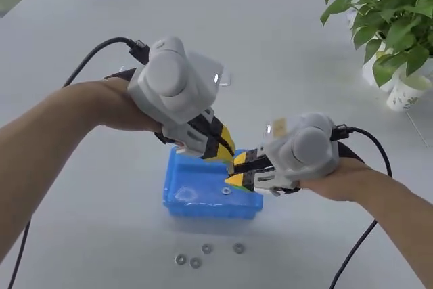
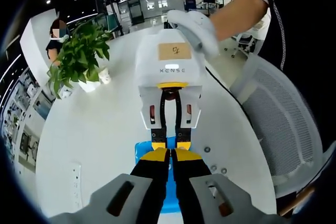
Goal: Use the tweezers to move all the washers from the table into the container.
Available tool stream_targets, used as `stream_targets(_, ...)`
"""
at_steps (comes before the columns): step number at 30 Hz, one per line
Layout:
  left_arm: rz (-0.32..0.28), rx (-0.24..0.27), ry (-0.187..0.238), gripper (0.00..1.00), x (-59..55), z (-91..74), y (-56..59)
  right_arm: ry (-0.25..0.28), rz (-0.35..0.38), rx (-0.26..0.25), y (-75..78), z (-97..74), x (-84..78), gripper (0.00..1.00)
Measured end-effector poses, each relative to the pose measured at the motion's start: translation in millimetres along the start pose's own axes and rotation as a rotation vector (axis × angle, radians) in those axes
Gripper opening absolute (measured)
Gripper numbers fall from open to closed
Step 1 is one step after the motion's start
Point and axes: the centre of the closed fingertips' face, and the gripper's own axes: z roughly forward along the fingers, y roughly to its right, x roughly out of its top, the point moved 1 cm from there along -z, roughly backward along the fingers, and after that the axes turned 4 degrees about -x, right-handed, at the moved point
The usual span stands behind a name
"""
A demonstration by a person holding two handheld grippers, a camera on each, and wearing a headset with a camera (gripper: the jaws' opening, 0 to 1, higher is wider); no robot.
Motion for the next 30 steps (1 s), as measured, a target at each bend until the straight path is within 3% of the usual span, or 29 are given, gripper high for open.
stream_targets(12, 0.038, -0.012, 0.006, 0.06, 21.8, -1.9, 20.4, 0.015, 0.023, -0.035, -17.0, -21.2, 5.1, 0.11)
stream_targets(30, 0.042, -0.06, -0.005, 0.06, 21.7, 19.4, 50.5, -0.002, 0.062, -0.035, -52.5, -23.8, -12.9, 0.11)
